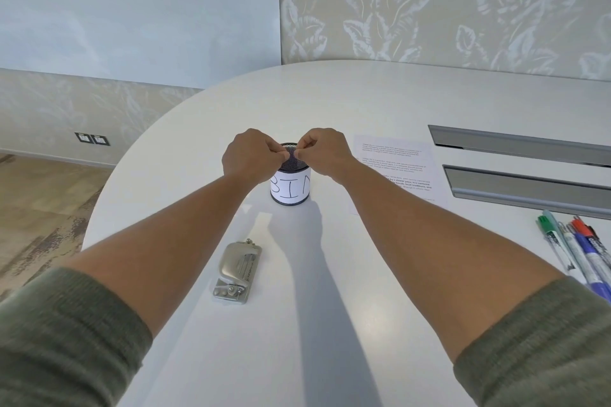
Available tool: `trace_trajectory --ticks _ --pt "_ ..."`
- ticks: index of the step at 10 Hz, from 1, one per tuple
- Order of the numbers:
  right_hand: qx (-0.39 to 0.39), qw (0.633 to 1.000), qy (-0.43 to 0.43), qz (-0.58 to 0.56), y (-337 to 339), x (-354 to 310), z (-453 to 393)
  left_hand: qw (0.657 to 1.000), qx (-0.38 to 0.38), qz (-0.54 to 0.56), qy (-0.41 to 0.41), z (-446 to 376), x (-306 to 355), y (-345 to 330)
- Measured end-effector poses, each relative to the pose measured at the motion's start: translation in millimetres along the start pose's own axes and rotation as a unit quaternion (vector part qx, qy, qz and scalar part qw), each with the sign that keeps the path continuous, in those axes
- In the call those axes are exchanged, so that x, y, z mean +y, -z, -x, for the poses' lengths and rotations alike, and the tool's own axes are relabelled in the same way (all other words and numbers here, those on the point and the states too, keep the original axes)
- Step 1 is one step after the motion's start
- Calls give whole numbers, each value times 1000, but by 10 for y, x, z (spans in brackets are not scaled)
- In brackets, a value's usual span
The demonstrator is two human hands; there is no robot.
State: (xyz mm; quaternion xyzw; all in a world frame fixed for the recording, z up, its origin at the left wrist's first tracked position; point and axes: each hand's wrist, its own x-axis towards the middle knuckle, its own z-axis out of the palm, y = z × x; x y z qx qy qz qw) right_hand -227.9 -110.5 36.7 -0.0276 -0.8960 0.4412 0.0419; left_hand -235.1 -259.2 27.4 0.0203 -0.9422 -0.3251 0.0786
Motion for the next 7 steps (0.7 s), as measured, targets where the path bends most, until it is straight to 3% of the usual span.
trace_trajectory --ticks 7 --pt "74 997 3 -36 234 152 364 999 33 30 -18 338 303 -9"
